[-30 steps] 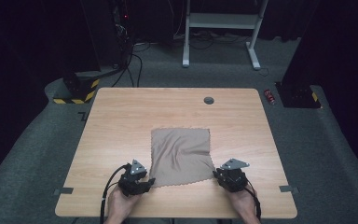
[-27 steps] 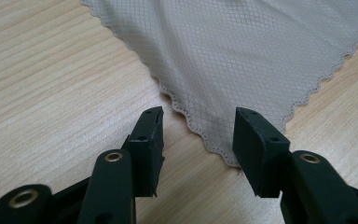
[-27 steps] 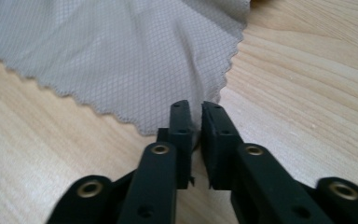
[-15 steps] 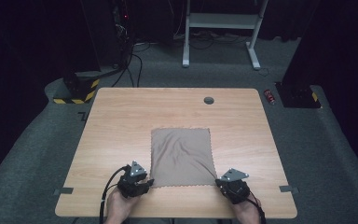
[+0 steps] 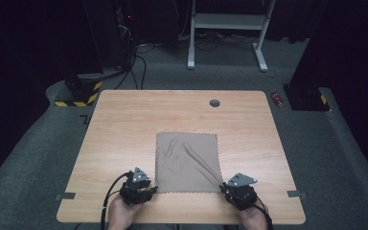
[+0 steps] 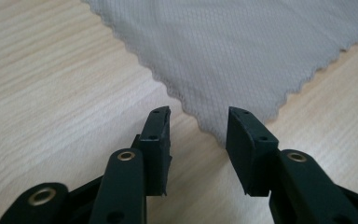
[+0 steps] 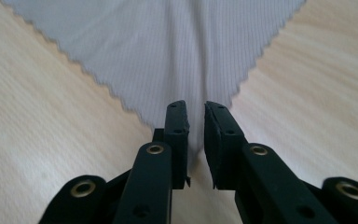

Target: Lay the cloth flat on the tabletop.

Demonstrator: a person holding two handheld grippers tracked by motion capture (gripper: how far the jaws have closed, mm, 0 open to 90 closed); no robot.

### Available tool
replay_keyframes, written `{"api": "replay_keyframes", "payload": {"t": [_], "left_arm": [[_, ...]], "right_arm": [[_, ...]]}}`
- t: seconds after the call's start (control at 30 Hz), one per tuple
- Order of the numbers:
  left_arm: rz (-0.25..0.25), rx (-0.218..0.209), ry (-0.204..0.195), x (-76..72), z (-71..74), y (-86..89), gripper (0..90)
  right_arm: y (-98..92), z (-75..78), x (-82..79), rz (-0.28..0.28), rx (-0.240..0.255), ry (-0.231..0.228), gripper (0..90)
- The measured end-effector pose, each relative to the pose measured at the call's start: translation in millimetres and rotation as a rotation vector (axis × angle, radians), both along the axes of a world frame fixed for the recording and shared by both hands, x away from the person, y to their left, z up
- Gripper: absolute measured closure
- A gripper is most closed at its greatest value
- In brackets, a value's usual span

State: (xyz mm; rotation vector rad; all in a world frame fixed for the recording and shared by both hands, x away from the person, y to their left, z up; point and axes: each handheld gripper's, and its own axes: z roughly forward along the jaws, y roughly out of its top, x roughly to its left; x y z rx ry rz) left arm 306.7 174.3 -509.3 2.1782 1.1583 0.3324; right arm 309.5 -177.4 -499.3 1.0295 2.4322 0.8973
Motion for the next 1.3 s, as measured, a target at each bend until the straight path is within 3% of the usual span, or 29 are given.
{"api": "replay_keyframes", "payload": {"t": [0.1,0.2,0.33,0.47,0.57,0.7,0.73,0.8,0.83,0.97,1.03,1.2,1.3], "left_arm": [[-0.014,0.008,-0.01,1.7,-0.1,-6.0,62.0],[-0.048,0.043,-0.019,1.2,1.1,-11.4,75.0],[-0.073,0.058,-0.006,0.6,2.5,-9.6,88.5],[-0.073,0.045,0.013,-1.0,2.8,-7.5,89.8],[-0.086,0.061,0.015,-2.2,3.9,-4.4,90.0],[-0.075,0.041,0.035,-4.7,3.8,1.9,90.0],[-0.068,0.056,0.028,-5.1,4.1,4.4,89.9],[-0.041,0.044,0.032,-5.1,4.0,9.6,87.2],[-0.035,0.041,0.031,-4.5,4.4,11.4,80.6],[0.021,0.012,-0.015,2.8,7.9,12.0,60.7],[0.038,0.007,-0.041,10.8,9.0,7.8,55.9],[0.072,-0.026,-0.041,42.0,6.0,-4.2,52.1],[0.101,-0.005,-0.049,58.9,2.1,-8.3,52.1]], "right_arm": [[5.3,-0.7,5.1,0.004,0.007,-0.003,76.8],[13.0,-4.5,15.1,-0.001,0.02,-0.001,74.6],[18.9,-9.1,24.1,-0.004,0.024,0.003,73.3],[20.2,-10.8,24.3,-0.003,0.015,0.0,71.2],[18.3,-13.1,22.3,-0.01,0.002,0.008,68.8],[13.2,-14.2,17.7,-0.012,0.022,0.018,68.3],[12.7,-13.9,16.3,-0.007,0.019,0.018,68.3],[13.0,-13.2,13.2,0.007,0.012,0.022,68.4],[13.8,-12.8,11.5,0.012,0.006,0.023,68.7],[16.4,-11.5,9.9,0.023,-0.002,0.018,68.5],[18.2,-11.1,11.9,0.019,0.013,0.007,68.6],[28.8,-11.7,22.1,0.014,0.06,-0.015,66.3],[35.1,-16.5,30.1,0.008,0.062,-0.007,64.5]]}}
